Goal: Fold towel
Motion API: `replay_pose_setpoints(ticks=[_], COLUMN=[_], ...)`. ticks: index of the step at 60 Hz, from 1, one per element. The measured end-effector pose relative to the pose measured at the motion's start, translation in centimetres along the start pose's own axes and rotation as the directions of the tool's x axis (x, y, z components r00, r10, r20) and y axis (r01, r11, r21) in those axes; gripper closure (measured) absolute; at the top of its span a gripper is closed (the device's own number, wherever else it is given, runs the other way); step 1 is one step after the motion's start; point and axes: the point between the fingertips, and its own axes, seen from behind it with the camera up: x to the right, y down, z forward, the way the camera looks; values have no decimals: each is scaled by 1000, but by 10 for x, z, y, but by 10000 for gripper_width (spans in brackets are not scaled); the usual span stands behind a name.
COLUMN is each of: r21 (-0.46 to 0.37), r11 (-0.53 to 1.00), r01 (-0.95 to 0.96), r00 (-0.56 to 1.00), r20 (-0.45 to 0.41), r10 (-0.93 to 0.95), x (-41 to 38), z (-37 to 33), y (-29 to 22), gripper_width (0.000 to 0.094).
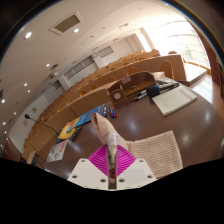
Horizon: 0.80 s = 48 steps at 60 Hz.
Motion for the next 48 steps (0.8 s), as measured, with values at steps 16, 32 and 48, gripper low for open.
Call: replay_pose_setpoints(ticks=[16, 32, 48], r21=[-82, -69, -100], r11=[993, 993, 955], r01=[-89, 91, 278], r00=[984, 933, 890], r20=[-160, -342, -349], r10=[75, -109, -295], x=[147, 243, 212], z=[8, -30, -89], y=[25, -5, -16], gripper_width=[748, 125, 92])
